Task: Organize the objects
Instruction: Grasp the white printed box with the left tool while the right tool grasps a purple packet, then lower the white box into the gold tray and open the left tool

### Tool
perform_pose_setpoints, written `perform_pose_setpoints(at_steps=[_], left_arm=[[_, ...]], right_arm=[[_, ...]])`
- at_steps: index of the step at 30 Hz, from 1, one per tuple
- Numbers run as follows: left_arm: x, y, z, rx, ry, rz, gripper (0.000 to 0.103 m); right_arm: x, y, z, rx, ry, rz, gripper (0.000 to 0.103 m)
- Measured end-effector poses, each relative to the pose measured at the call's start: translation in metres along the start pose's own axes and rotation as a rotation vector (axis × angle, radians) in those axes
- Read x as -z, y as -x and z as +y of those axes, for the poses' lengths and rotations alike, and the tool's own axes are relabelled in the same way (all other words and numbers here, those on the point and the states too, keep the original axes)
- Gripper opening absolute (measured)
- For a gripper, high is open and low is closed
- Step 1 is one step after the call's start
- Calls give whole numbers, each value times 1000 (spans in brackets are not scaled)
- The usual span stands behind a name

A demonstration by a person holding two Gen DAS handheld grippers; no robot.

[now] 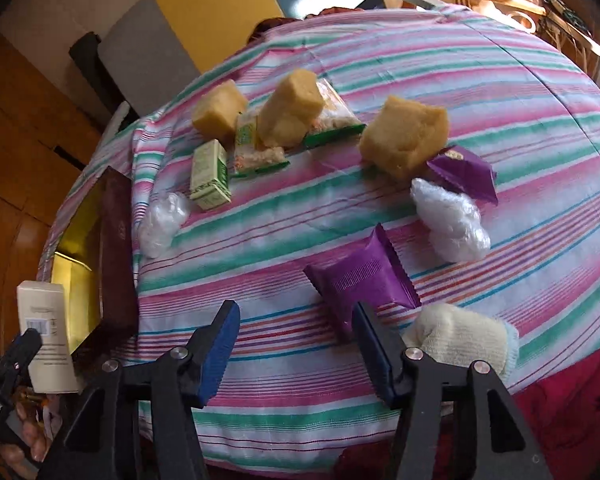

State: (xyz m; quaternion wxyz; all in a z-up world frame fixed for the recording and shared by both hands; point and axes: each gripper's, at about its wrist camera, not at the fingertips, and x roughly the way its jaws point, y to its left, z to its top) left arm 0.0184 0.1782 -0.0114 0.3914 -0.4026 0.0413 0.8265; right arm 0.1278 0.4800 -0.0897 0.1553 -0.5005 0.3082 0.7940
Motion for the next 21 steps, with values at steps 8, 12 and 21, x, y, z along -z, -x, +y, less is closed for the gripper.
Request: perform_pose_setpoints(at_steps=[8,12,21], left_arm=[[3,16,36,-41,84,-32,52],[6,19,51,-65,123,-36,52],[15,20,70,-98,177,-21,52]], right_arm=[[-21,-24,-17,57,-189,-48,63],[-31,-29,-19,111,-183,-86,63],[-28,-41,-5,201,-28,-63,55]])
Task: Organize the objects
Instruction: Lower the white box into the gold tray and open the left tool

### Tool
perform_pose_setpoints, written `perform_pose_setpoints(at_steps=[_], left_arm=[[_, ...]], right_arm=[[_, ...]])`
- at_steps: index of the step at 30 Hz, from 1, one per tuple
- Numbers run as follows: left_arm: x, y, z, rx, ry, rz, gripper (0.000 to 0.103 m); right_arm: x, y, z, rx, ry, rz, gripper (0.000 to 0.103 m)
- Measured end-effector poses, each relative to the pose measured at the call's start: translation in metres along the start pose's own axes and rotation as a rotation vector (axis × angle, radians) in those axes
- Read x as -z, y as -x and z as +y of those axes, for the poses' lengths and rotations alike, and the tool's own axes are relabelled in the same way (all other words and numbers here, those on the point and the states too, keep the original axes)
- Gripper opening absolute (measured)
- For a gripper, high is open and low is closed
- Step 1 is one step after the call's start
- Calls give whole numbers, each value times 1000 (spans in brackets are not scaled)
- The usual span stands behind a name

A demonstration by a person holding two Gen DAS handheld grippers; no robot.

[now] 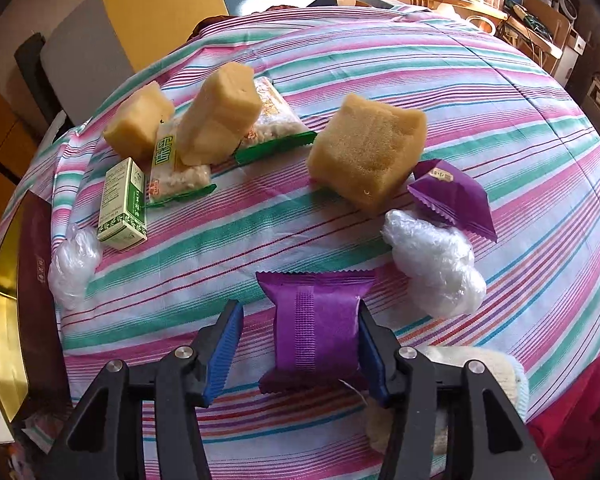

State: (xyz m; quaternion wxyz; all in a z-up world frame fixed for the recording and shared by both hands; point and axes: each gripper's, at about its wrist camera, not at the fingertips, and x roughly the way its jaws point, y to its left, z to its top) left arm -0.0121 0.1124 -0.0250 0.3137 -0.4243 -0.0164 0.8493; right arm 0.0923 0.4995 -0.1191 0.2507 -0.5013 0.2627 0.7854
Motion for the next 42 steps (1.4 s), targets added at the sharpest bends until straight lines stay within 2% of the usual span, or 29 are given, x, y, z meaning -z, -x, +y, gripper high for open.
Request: perform_pose_setpoints(at_steps=[4,5,6,10,17,24,31,42], left_arm=[[2,0,1,-8,-1,2,52],[1,0,1,-9,-1,4,52],[2,0,1,-10,0,5,52],[1,0,3,-24,7,3,52],[-5,4,20,-68,36,-15,52],[-32,-3,67,-198,87,-31,52],[-66,-40,110,-304,135,-6,52],[-102,-107,154,-420,176,96,52]], right_arm=[[-1,1,-2,5,15,2,51],[1,0,1,27,38,6,36],[3,-2,5,61,64,7,35],[7,-5,19,111,148,1,35],[5,-8,19,107,170,20,35],[3,-8,22,131,207,6,35],[-1,-9,24,154,246,-6,34],[-7,-18,26,183,289,-15,34]])
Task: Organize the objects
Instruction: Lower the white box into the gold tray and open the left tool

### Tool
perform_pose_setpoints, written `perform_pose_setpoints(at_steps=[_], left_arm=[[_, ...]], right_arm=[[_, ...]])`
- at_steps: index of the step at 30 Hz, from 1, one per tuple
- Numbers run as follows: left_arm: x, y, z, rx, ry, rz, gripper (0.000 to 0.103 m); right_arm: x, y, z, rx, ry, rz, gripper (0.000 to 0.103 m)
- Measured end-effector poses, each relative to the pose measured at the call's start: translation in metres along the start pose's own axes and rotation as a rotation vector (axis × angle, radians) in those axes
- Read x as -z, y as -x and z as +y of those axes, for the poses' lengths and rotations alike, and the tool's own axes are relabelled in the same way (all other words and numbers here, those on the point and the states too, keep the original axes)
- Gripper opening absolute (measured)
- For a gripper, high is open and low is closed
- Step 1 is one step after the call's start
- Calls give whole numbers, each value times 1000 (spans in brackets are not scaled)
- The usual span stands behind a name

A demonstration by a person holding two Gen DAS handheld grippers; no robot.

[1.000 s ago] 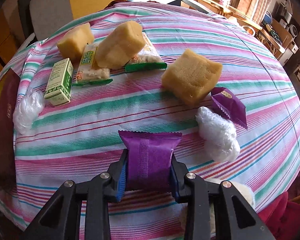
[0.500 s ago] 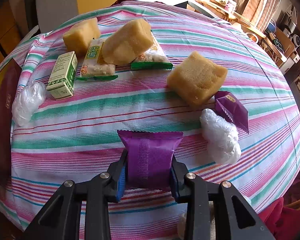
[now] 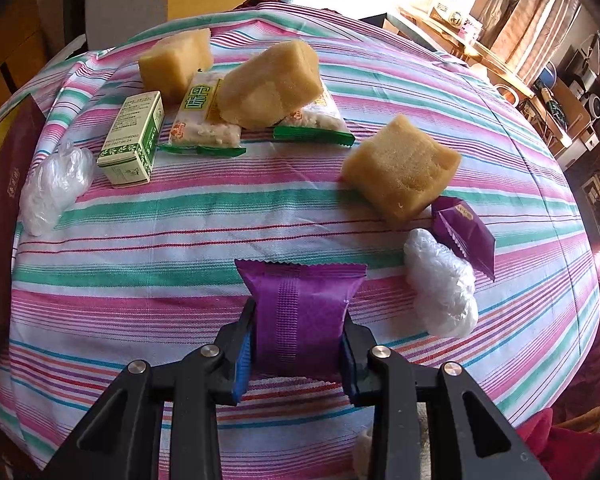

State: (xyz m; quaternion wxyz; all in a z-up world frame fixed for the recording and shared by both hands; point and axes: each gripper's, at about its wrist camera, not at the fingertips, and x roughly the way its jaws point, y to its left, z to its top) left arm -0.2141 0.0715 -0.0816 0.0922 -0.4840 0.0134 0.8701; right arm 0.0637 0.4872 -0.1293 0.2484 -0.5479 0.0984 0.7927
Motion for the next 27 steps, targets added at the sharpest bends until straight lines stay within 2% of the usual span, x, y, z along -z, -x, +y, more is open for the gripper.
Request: perform_pose_setpoints(at_steps=[9,13,15,19,22,27], left_arm=[[-12,-31,-1,-81,-16,5,53],[-11,-24,-6,-89,-51,-17,60],[-9,-14,-9,-123,-65,-50,71],[2,16,-12,-117,-78,-126,75],[12,39,-10,-78,-72,-163,76],[38,86,-5,-39,-27,-260,87]], right_arm=[[5,1,10,6,10,-7,34],[6,3,10,11,15,-9,34],[6,2,11,13,16,-10,34],[7,1,10,17,17,-12,34],[8,6,15,24,21,-17,34],[13,6,16,37,31,-24,34]])
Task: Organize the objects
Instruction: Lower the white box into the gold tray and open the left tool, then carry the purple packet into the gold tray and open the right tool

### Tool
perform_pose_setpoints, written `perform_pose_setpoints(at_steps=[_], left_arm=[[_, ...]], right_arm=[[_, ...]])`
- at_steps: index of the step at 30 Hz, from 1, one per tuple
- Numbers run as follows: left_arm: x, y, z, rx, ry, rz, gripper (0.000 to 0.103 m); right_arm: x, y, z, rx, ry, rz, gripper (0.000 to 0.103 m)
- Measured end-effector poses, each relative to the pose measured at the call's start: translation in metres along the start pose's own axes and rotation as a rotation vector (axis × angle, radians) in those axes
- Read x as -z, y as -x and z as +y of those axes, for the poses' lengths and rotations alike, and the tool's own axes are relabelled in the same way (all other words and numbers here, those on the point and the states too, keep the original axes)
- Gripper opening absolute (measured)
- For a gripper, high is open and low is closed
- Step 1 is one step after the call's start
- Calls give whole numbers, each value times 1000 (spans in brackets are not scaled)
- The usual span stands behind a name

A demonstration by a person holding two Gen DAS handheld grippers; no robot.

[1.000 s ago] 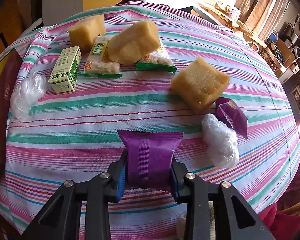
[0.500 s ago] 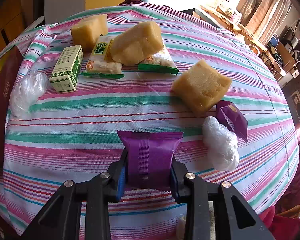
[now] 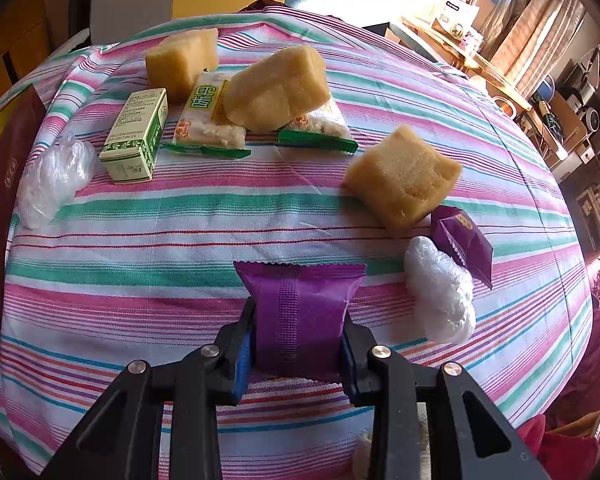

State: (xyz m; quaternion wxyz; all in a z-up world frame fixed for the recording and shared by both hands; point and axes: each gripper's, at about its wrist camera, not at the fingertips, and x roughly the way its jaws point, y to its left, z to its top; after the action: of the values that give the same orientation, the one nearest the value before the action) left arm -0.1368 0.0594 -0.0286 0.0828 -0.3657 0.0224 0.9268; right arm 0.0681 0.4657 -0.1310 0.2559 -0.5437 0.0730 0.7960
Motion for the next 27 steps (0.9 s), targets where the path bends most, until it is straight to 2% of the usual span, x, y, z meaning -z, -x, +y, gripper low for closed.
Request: perform_pose_setpoints(at_steps=[4,10,16,27], left_arm=[[14,38,-1,10,11,-60,91],[36,74,-1,24,23,-96,95],[52,90,-6,22,-10,-98,96],[68,101,-2,12,-11,-90,95]], right_arm=[[3,0,2,13,11,-7,34],[3,1,4,29,24,-15,34],[5,4,9,48,36,-27,34],[13,15,19,53,41,-51,33]])
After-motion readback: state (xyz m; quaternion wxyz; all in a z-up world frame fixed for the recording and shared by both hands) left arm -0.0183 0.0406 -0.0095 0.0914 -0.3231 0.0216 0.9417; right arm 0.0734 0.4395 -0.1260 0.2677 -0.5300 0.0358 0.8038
